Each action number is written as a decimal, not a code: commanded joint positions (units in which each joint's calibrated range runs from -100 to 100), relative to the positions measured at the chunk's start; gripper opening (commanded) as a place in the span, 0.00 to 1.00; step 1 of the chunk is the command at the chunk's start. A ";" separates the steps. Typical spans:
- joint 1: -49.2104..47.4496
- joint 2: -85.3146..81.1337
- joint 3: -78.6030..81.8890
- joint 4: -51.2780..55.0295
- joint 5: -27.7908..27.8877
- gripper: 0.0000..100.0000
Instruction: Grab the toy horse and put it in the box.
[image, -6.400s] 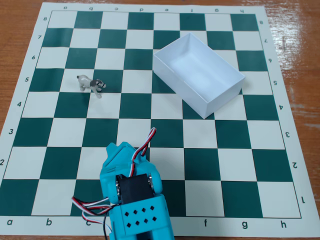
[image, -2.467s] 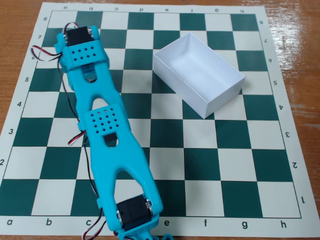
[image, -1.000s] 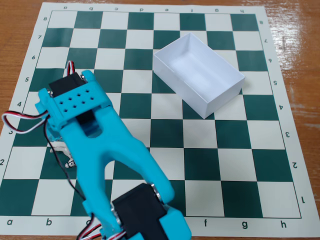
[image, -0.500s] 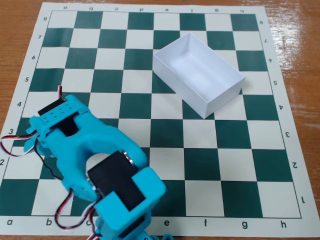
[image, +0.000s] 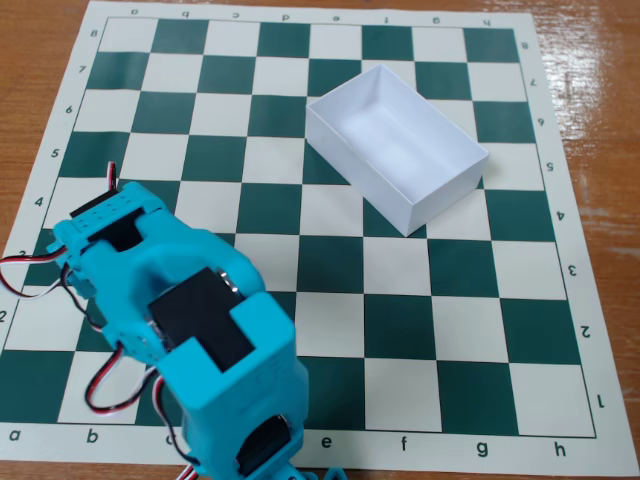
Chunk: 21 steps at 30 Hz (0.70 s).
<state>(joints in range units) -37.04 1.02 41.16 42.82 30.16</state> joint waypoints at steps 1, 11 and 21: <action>1.97 -0.76 -1.33 0.87 0.20 0.00; 6.19 -25.09 -13.35 26.12 2.25 0.00; 22.33 -35.62 -24.27 40.15 10.21 0.00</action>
<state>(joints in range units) -21.43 -33.02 20.04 82.22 37.70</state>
